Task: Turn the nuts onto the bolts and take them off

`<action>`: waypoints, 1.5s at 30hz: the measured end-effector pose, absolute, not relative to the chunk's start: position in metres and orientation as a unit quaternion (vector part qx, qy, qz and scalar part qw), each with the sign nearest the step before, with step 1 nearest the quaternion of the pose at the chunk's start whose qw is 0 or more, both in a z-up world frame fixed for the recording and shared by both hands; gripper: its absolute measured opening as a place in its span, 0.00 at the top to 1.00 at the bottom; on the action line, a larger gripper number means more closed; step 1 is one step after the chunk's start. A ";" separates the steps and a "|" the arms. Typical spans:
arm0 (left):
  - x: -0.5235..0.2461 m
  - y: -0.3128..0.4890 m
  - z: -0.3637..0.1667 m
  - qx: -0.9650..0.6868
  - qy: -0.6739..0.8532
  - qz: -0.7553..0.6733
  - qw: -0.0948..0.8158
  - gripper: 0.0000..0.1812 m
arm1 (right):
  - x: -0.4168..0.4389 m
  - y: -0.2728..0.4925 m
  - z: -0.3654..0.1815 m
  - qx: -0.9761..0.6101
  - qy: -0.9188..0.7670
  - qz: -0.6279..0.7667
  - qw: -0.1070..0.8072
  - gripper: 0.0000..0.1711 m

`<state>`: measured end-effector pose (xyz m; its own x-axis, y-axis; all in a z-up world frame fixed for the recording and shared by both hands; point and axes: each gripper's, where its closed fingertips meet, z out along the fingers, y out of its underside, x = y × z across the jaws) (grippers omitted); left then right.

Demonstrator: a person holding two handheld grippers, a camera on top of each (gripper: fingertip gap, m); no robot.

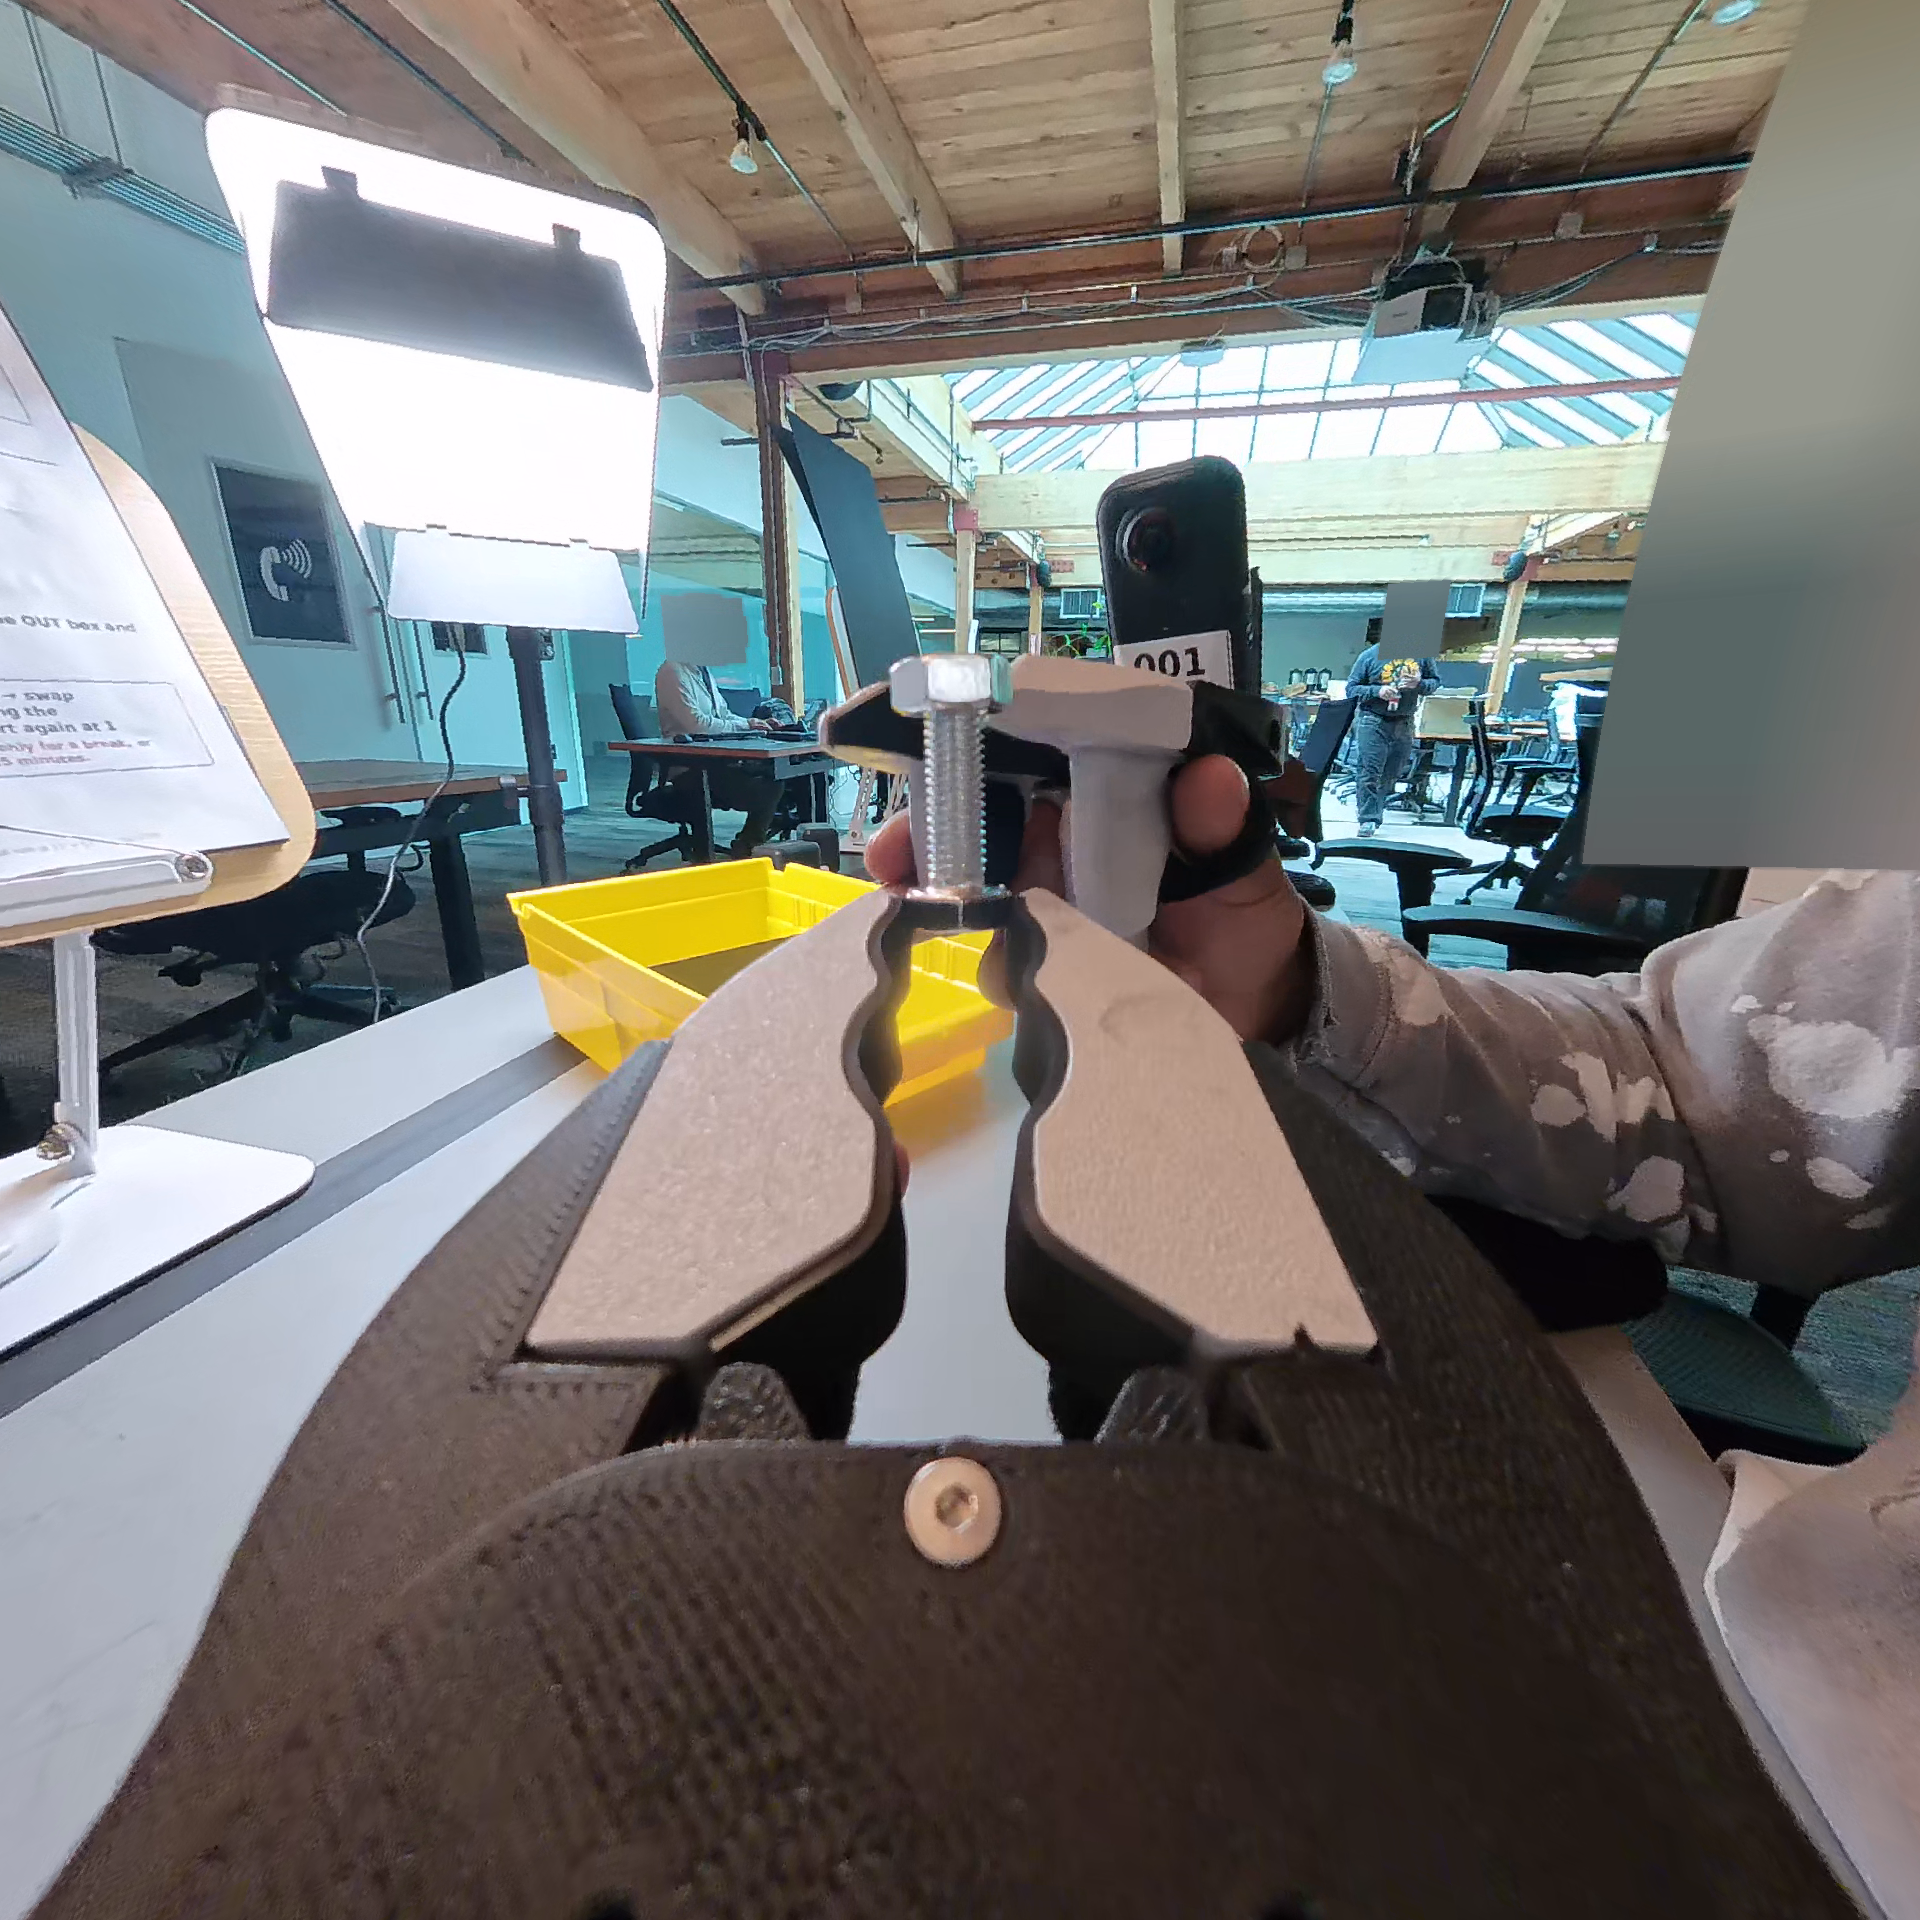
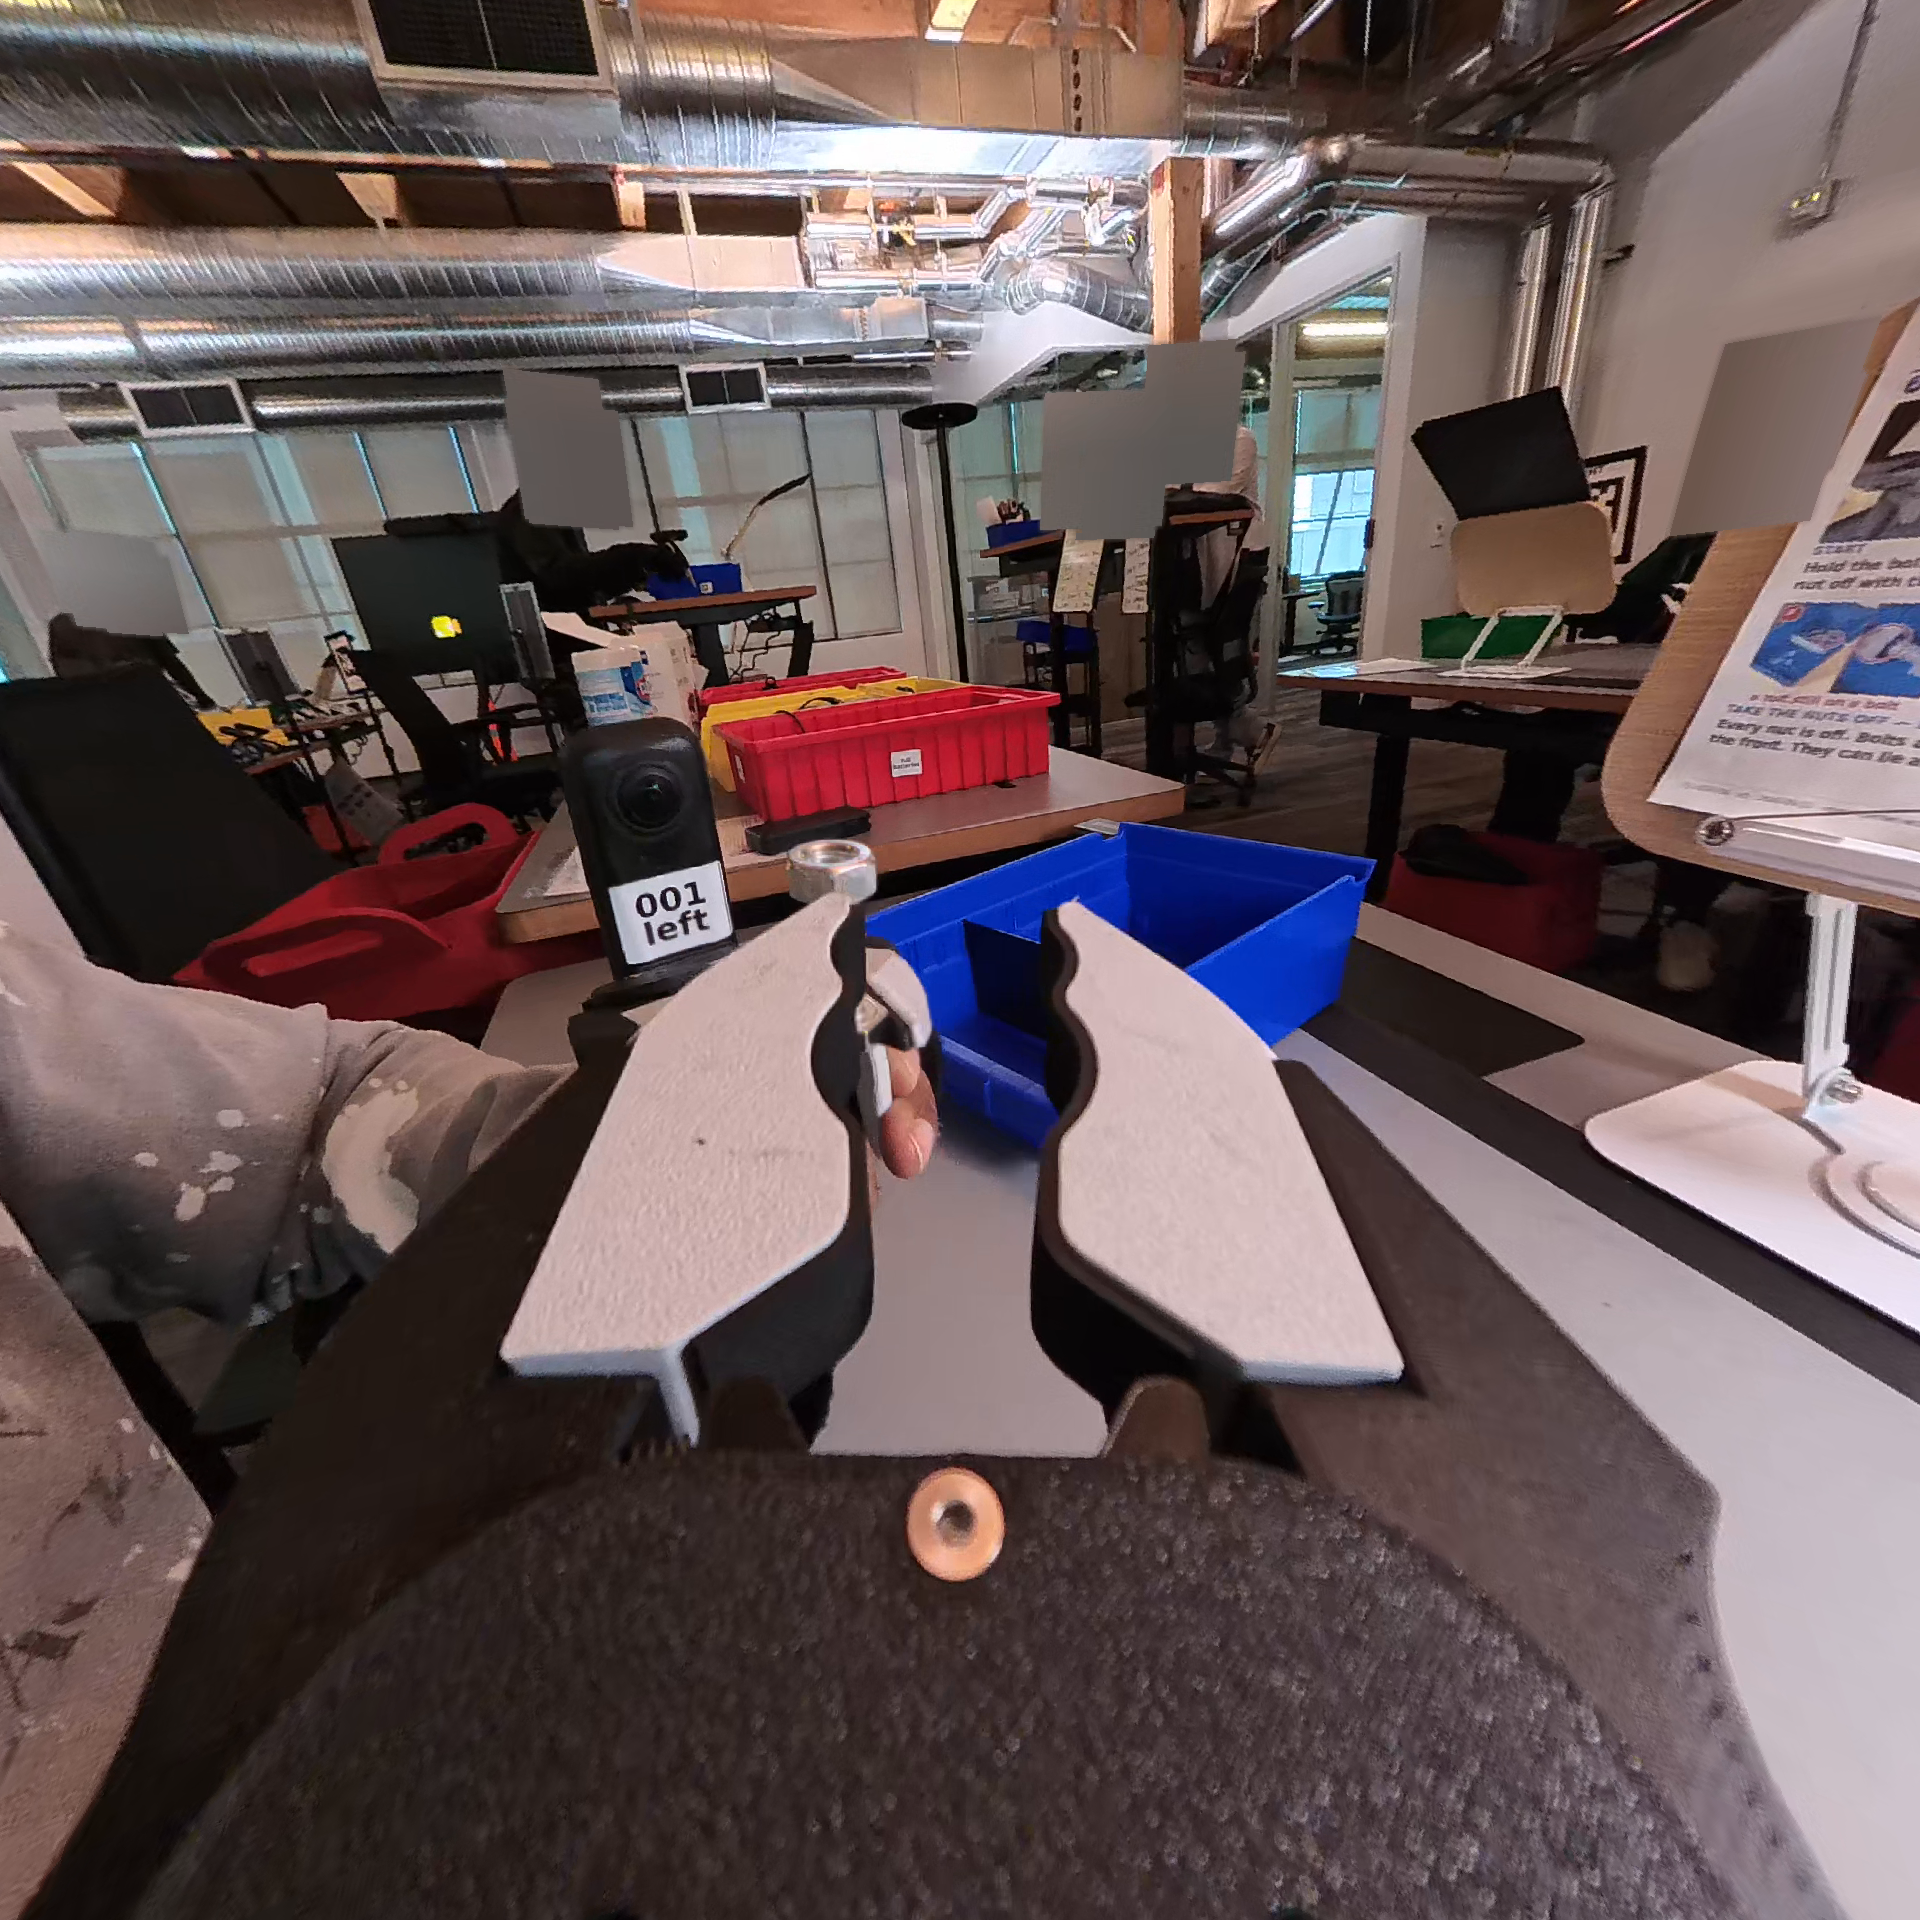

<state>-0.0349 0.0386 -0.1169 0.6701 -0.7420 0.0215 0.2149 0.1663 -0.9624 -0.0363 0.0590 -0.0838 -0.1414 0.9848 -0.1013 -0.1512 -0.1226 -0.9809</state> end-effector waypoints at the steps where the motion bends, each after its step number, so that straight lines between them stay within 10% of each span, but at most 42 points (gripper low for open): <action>1: -0.035 0.039 -0.118 -0.557 0.237 -0.330 0.725 0.90 | -0.036 0.058 -0.083 -0.449 -0.462 0.601 0.473 0.81; 45: -0.031 0.045 -0.132 -0.580 0.236 -0.336 0.703 0.90 | -0.039 0.046 -0.079 -0.431 -0.485 0.598 0.471 0.89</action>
<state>-0.0306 0.0452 -0.1320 0.6621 -0.7472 0.0577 0.1984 0.1005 -0.9750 -0.0388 0.0464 -0.0790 -0.1859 0.9809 -0.0582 -0.1456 -0.0860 -0.9856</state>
